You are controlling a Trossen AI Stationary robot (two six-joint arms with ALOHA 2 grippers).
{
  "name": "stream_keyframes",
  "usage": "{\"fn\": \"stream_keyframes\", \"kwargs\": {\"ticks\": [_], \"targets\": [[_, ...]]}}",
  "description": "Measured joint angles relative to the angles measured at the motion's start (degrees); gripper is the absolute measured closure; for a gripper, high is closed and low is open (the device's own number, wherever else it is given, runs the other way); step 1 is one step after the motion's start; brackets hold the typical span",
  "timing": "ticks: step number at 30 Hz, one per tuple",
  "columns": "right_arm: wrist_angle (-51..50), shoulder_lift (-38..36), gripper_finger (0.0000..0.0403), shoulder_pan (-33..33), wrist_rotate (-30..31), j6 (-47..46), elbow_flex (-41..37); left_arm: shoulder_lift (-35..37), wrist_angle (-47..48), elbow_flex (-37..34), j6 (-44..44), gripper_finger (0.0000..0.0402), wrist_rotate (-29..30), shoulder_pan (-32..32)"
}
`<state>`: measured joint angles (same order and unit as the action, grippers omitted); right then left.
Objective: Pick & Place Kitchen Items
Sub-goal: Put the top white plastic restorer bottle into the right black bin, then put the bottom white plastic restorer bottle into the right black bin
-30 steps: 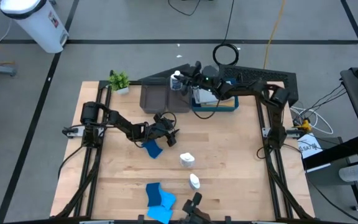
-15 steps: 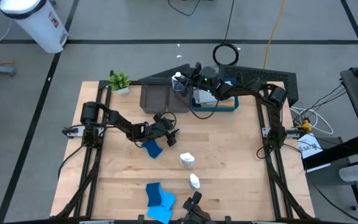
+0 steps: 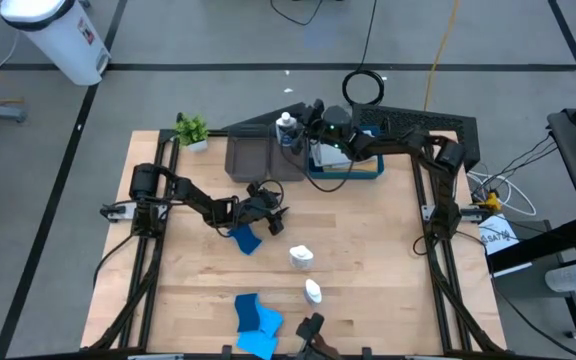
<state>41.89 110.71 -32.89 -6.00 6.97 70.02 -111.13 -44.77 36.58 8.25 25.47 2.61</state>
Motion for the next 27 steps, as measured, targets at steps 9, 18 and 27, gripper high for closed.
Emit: {"fn": "stream_keyframes", "kwargs": {"ticks": [9, 18, 27], "targets": [[-12.5, -8.4, 0.0115, 2.8, 0.1, 2.8, 0.0, 0.0, 0.0, 0.0, 1.0, 0.0144, 0.0, 0.0], [-32.1, -20.6, 0.0129, 6.7, 0.0, 2.8, 0.0, 0.0, 0.0, 0.0, 1.3, 0.0144, 0.0, 0.0], [-52.7, -31.6, 0.0142, 12.3, 0.0, 2.7, 0.0, 0.0, 0.0, 0.0, 2.4, 0.0144, 0.0, 0.0]]}}
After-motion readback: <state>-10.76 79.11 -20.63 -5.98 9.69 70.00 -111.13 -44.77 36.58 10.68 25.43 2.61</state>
